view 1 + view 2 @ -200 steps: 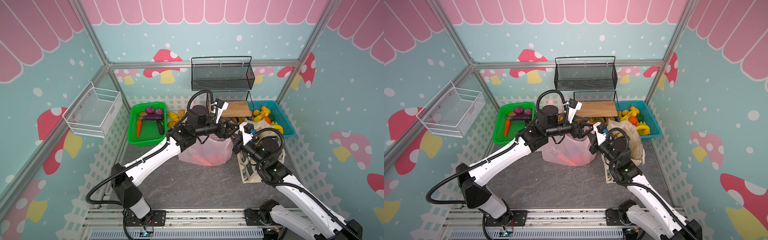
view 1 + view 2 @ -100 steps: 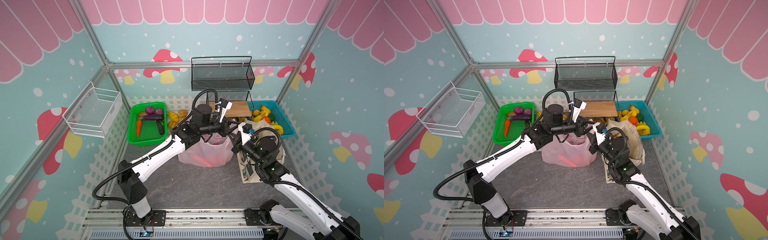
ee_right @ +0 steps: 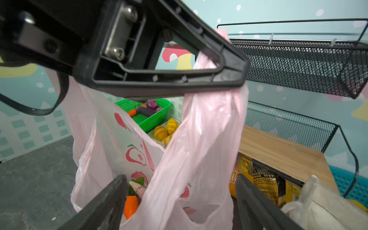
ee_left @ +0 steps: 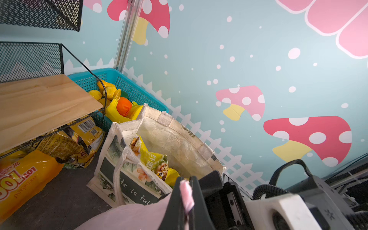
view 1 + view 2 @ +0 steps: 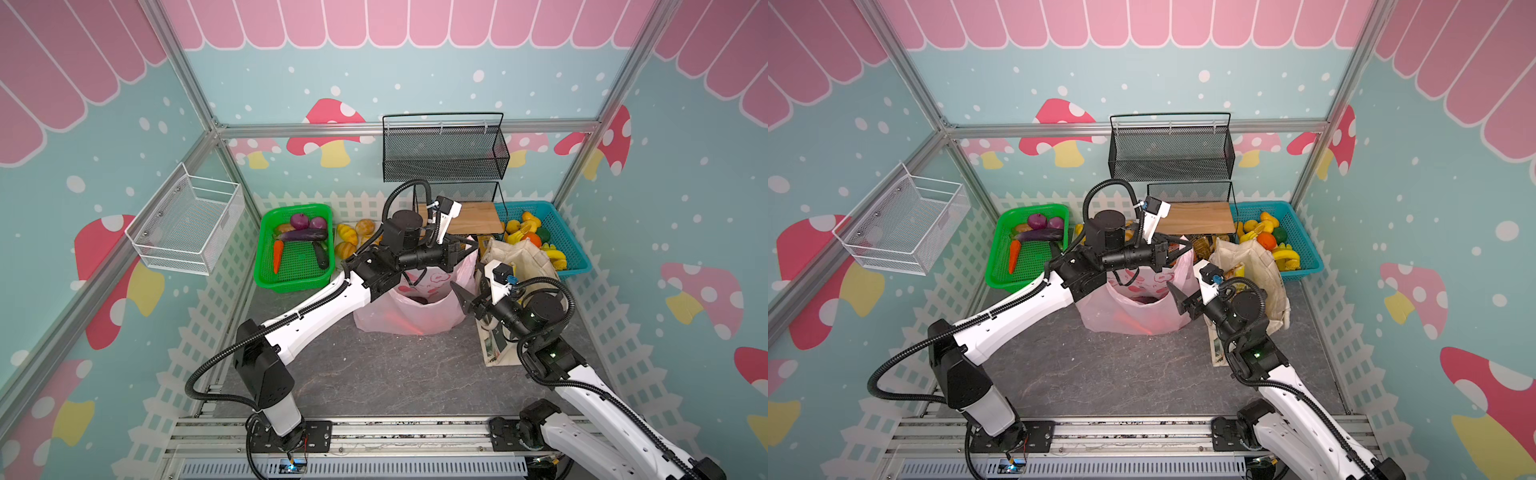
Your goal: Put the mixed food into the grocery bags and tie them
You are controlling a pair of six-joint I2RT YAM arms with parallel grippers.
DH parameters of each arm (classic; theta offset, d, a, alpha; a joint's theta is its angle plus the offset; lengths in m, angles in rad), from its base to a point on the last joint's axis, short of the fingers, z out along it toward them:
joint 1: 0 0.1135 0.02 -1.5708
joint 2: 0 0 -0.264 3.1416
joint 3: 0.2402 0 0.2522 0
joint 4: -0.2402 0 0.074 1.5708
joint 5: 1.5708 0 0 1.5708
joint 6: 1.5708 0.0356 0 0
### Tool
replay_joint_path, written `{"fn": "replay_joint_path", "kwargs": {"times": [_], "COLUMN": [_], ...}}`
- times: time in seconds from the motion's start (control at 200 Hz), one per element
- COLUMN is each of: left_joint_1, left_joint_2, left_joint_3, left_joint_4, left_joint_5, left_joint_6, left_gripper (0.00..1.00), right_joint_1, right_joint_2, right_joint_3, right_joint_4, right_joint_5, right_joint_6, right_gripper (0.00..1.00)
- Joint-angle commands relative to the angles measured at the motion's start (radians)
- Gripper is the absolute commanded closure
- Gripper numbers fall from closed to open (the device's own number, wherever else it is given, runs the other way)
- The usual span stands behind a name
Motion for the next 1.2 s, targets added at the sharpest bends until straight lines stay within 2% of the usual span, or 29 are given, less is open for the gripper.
{"fn": "replay_joint_path", "kwargs": {"times": [0.0,0.2,0.35,0.435,0.505,0.58,0.655,0.861,0.926,1.101,1.196], "left_joint_1": [0.001,0.002,0.003,0.004,0.010,0.020,0.031,0.051,0.061,0.073,0.075], "left_joint_2": [-0.034,-0.041,-0.045,-0.045,-0.050,-0.058,-0.066,-0.056,-0.056,-0.063,-0.063], "left_joint_3": [-0.017,-0.035,-0.040,-0.043,-0.046,-0.058,-0.070,-0.068,-0.070,-0.071,-0.071], "left_joint_4": [0.054,0.080,0.079,0.080,0.082,0.096,0.110,0.090,0.090,0.085,0.083], "left_joint_5": [0.019,0.019,0.019,0.025,0.029,0.032,0.030,0.046,0.054,0.059,0.067], "left_joint_6": [-0.061,-0.096,-0.105,-0.114,-0.127,-0.146,-0.155,-0.136,-0.138,-0.135,-0.133], "left_gripper": [1.00,1.00,1.00,1.00,1.00,1.00,1.00,1.00,1.00,1.00,1.00], "right_joint_1": [0.001,0.001,0.002,0.002,0.002,0.002,0.002,0.002,0.002,-0.010,-0.042], "right_joint_2": [0.045,0.129,0.202,0.257,0.300,0.329,0.339,0.291,0.263,0.185,0.162], "right_joint_3": [0.011,0.024,0.025,0.013,-0.026,-0.079,-0.130,-0.158,-0.148,-0.095,-0.039], "right_joint_4": [0.166,0.281,0.360,0.383,0.411,0.430,0.457,0.464,0.446,0.287,0.171], "right_joint_5": [0.037,0.242,0.322,0.389,0.435,0.442,0.423,0.346,0.301,0.108,-0.040], "right_joint_6": [0.027,0.090,0.135,0.180,0.210,0.229,0.230,0.155,0.112,-0.061,-0.151], "right_gripper": [0.13,0.14,0.16,0.20,0.29,0.41,0.49,0.56,0.51,0.20,0.12]}}
